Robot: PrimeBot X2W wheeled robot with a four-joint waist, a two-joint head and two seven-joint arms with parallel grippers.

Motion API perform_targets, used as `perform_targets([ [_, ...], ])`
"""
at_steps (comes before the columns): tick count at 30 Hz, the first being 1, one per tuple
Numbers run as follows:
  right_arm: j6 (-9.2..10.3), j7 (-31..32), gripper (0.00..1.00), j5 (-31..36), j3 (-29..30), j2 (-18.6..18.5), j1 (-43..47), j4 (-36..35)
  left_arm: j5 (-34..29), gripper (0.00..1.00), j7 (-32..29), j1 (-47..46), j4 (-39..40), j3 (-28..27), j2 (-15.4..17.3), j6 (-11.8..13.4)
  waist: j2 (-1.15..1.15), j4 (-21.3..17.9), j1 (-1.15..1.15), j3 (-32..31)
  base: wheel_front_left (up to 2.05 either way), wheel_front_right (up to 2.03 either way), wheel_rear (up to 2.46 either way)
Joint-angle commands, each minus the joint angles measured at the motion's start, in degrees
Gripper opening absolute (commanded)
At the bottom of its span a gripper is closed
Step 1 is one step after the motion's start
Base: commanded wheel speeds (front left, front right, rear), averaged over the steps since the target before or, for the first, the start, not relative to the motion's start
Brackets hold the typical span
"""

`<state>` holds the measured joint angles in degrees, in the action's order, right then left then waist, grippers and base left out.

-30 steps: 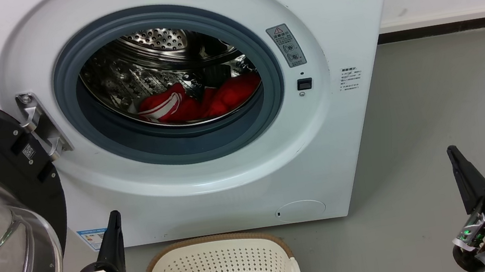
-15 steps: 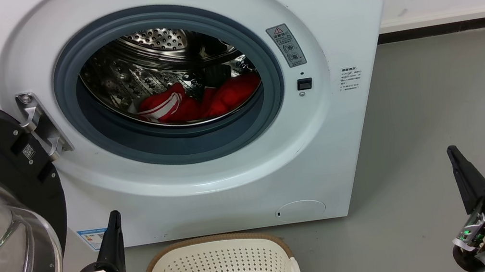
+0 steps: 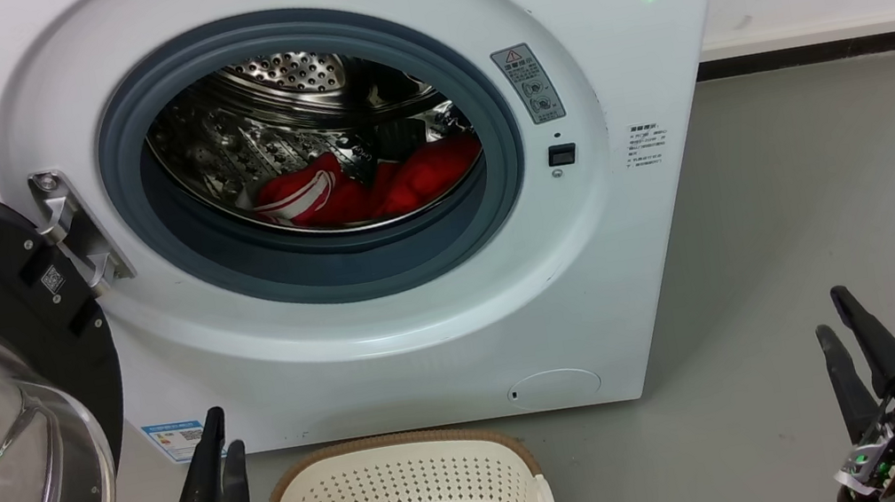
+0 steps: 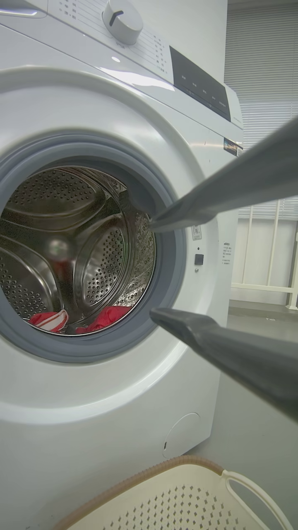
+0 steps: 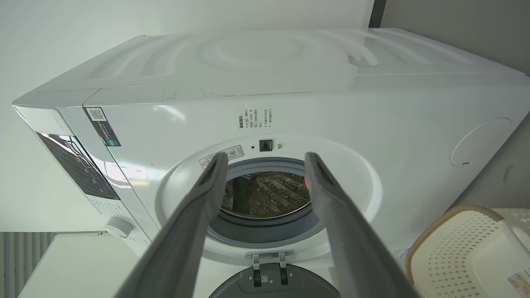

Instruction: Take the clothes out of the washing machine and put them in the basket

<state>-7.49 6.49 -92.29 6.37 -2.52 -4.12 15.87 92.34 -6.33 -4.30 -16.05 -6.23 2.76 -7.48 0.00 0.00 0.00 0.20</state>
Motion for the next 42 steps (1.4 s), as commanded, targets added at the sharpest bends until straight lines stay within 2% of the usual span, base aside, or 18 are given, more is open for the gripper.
perform_targets([
  [1,0.0,-0.72,1.0,0.25,-0.34,-0.09,-0.72,-1.01,-0.31,1.0,0.68,-0.71,1.17,0.09,0.08,0.0,0.0,-0.02,0.0,0.01,0.0,0.0,0.0],
  [12,0.0,-3.58,1.0,4.11,-0.03,-0.14,-0.28,-1.9,-4.24,1.0,3.52,-0.25,2.22,-1.18,0.09,0.0,0.0,-0.12,0.0,0.13,0.0,0.0,0.0],
  [19,0.0,-5.38,1.0,12.22,1.43,-0.17,-0.46,-1.96,-9.18,1.0,5.32,-0.56,2.07,-3.86,0.1,0.0,0.0,-0.23,0.0,0.19,0.0,0.0,0.0],
  [25,0.0,-6.83,1.0,22.35,3.02,-0.2,-1.15,-3.65,-14.98,1.0,6.74,-0.96,4.39,-6.51,0.1,0.02,0.0,-0.27,0.0,0.32,0.0,0.0,0.0],
  [30,0.0,-7.96,1.0,32.38,2.97,-0.23,-1.46,-7.08,-20.42,1.0,7.87,-1.16,6.82,-7.81,0.11,1.07,0.0,-0.29,0.0,0.48,0.0,0.0,0.0],
  [36,0.0,-9.25,1.0,44.98,1.2,-0.25,-1.36,-12.11,-27.78,1.0,9.15,-0.2,11.35,-6.01,0.12,3.64,0.0,-0.29,0.0,0.73,0.0,0.0,0.0],
  [42,0.0,-10.44,1.0,53.65,-0.14,-0.28,-0.86,-15.94,-34.81,1.0,10.35,0.87,15.68,-3.74,0.13,4.04,0.0,-0.29,0.0,0.91,0.0,0.0,0.0],
])
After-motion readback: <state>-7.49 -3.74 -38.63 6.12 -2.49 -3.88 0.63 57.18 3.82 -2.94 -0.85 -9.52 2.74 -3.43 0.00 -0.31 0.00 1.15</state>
